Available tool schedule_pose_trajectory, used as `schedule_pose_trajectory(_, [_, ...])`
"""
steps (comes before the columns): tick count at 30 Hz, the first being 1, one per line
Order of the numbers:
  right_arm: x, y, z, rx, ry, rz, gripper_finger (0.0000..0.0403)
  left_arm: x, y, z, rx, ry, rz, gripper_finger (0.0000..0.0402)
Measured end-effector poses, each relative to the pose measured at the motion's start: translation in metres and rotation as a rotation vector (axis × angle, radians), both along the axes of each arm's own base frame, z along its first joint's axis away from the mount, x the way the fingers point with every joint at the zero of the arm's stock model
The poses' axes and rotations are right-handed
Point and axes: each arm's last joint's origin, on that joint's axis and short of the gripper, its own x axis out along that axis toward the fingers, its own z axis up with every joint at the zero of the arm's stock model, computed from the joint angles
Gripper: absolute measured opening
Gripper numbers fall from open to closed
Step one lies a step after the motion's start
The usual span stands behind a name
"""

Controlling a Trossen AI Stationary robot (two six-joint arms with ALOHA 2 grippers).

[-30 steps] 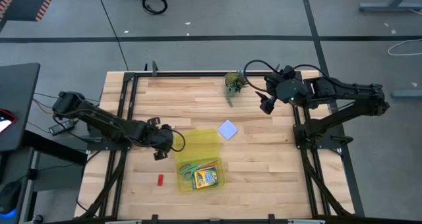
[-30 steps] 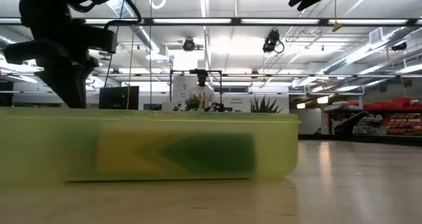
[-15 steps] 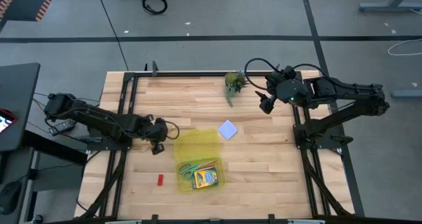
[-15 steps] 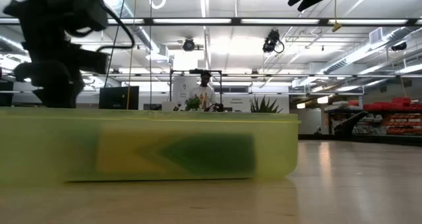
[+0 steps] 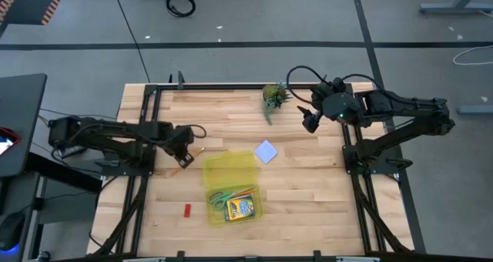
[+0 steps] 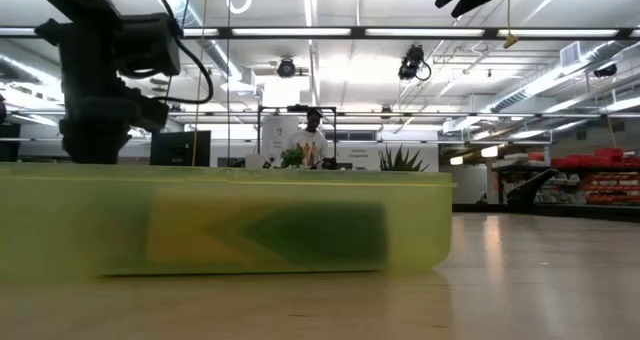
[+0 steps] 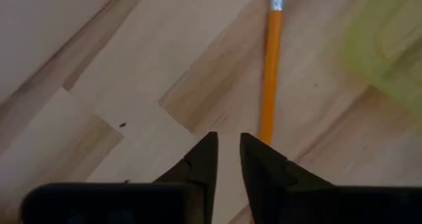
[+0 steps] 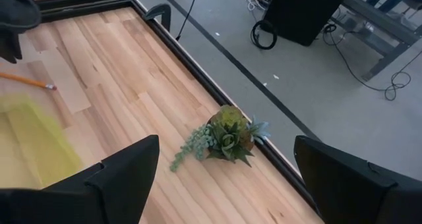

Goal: Pack school essentials
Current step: Put the orange pencil into the yellow supply box

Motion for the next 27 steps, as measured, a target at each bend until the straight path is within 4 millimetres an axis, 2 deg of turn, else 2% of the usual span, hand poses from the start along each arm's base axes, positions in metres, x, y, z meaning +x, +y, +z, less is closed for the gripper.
schedule_pose_trajectory(8, [0.0, 0.0, 0.0, 0.005, -0.018, -0.026, 0.0359, -0.005, 0.009, -0.001, -0.047, 0.025, 0.055, 0.0148])
schedule_pose_trajectory(12, [0.0, 0.0, 0.0, -0.001, -0.016, -0.029, 0.0359, -0.003, 0.009, 0.0, -0.073, 0.004, 0.048, 0.017])
schedule_pose_trajectory(16, [0.0, -0.001, 0.0, -0.007, -0.016, -0.035, 0.0359, -0.002, 0.005, 0.0, -0.066, -0.003, 0.03, 0.0172])
schedule_pose_trajectory(27, [0.0, -0.001, 0.0, 0.012, -0.037, -0.051, 0.0359, 0.008, -0.004, 0.002, 0.0, -0.074, 0.019, 0.0141])
